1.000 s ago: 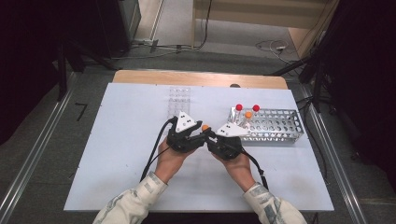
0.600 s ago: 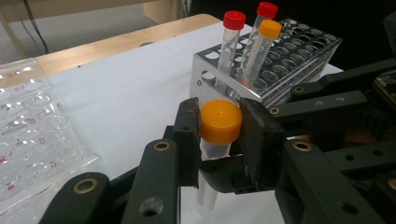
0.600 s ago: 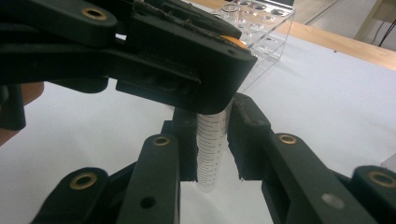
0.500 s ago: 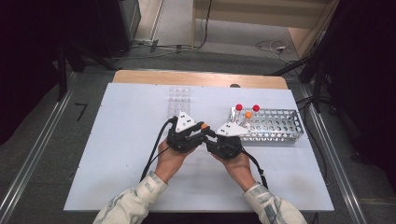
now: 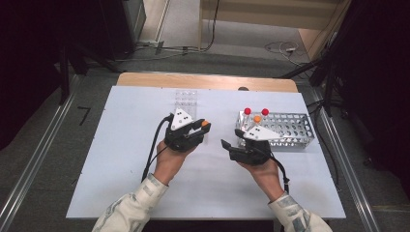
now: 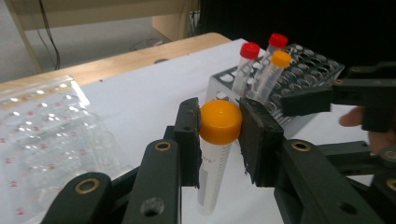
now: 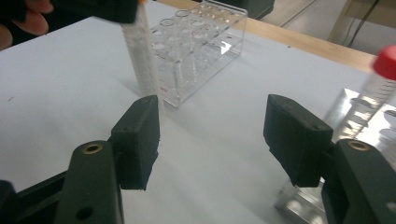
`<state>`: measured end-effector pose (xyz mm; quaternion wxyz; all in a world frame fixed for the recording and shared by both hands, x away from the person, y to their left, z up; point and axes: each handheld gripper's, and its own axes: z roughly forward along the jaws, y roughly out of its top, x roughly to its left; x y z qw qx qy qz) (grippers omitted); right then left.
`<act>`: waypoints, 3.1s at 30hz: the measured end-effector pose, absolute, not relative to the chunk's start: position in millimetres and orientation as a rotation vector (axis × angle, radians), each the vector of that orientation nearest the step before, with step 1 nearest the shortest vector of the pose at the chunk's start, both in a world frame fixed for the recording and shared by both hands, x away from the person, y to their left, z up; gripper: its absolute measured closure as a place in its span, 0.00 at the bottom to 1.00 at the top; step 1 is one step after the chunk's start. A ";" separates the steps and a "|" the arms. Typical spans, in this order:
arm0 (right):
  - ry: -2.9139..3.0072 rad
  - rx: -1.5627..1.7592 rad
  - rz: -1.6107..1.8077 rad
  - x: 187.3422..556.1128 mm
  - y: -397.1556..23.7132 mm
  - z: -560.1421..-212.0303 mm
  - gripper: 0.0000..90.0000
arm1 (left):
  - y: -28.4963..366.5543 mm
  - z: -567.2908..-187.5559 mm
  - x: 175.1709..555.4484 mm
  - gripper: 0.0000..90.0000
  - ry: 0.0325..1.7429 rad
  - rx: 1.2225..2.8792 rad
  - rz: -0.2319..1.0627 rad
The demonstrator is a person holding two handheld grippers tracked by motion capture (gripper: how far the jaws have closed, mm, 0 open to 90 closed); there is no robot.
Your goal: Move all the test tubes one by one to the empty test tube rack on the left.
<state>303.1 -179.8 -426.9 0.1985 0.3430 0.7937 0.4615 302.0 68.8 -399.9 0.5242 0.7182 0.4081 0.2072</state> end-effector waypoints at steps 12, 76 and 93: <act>2.183 1.032 1.253 295.3 -216.8 -426.1 0.28 | 101.2 -378.2 314.6 0.78 1.049 1.652 0.547; 2.124 1.104 1.238 301.7 -224.3 -430.5 0.29 | 108.1 -413.6 362.1 0.58 1.182 1.677 0.653; 1.972 1.201 1.193 335.3 -228.6 -445.7 0.42 | 93.8 -414.3 323.7 0.21 1.138 1.684 0.625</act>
